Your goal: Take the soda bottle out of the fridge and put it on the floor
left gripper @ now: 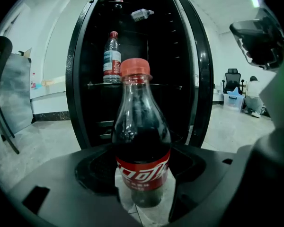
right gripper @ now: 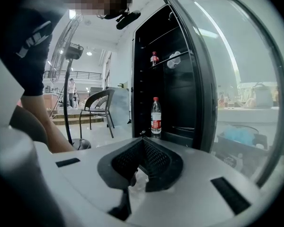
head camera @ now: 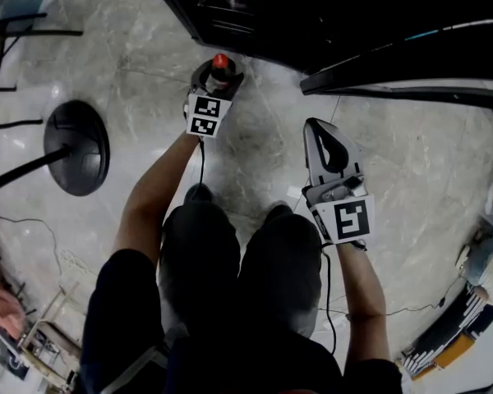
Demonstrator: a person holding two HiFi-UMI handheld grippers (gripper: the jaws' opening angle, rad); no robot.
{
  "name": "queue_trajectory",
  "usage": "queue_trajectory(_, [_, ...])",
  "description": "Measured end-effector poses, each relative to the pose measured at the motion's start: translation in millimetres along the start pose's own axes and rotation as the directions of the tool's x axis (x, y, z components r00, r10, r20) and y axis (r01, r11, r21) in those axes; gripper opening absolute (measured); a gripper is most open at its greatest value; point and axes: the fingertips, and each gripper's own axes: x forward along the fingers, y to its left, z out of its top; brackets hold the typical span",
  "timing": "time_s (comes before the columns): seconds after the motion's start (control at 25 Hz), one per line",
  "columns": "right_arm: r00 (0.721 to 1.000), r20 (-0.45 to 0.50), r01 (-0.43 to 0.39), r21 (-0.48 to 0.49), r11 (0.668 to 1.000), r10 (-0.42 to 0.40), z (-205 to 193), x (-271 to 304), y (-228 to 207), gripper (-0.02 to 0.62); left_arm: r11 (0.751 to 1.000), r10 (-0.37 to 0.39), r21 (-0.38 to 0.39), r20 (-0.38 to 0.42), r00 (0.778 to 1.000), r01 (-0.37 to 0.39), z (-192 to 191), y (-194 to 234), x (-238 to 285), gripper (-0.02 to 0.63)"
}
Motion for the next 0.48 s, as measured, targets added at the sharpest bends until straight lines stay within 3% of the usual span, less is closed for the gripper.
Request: queue_trajectory(0.48, [1.0, 0.008, -0.016, 0.005, 1.0, 0.016, -15, 5, 4, 0.018, 1.0, 0.001, 0.018, 0.005, 1.0, -0.001, -26, -4, 12, 0.325])
